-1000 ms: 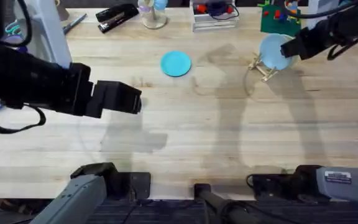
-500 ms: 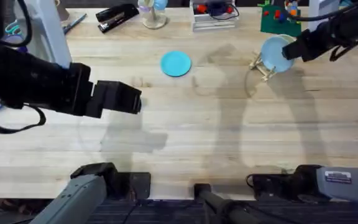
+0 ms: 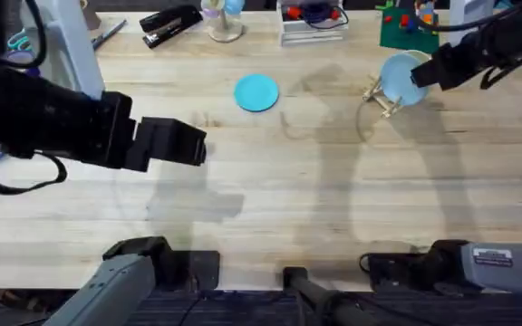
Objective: Pick up the plates from the table one by one and place each into a slot on the dish rack.
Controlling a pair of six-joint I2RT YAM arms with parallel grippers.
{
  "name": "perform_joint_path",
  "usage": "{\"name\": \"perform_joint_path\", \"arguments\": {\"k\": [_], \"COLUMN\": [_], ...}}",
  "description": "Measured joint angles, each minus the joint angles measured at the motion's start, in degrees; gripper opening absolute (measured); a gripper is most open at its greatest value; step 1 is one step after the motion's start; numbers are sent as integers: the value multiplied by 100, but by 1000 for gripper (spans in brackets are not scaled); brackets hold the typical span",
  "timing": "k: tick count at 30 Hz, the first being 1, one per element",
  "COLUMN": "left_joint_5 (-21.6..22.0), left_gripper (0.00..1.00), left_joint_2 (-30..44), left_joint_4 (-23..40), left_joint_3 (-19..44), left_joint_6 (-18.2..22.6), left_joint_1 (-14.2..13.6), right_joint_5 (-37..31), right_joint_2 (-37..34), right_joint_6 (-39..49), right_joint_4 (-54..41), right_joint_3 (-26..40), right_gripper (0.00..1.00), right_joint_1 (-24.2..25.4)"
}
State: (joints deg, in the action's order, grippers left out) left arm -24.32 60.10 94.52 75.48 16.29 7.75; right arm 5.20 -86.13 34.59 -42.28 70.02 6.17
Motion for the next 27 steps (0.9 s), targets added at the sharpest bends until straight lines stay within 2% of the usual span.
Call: {"name": "perform_joint_path", "arguments": {"k": [7, 15, 20, 27], "left_joint_5": [-1, 0, 0, 0], "left_gripper": [994, 994, 994, 993], "left_joint_2": [0, 0, 0, 0], "left_joint_4": [1, 0, 0, 1], "left_joint_3": [0, 0, 0, 0], "left_joint_6": [0, 0, 0, 0], "left_joint_1": [0, 0, 0, 0], "right_joint_5": [0, 0, 2, 2], "right_joint_2": [-306, -319, -319, -319], "right_joint_6": [2, 17, 17, 17], "right_joint_4": [0, 0, 4, 6], "right_joint_3": [0, 0, 0, 0], "right_gripper": [28, 28, 122, 163], "right_joint_1": [0, 0, 0, 0]}}
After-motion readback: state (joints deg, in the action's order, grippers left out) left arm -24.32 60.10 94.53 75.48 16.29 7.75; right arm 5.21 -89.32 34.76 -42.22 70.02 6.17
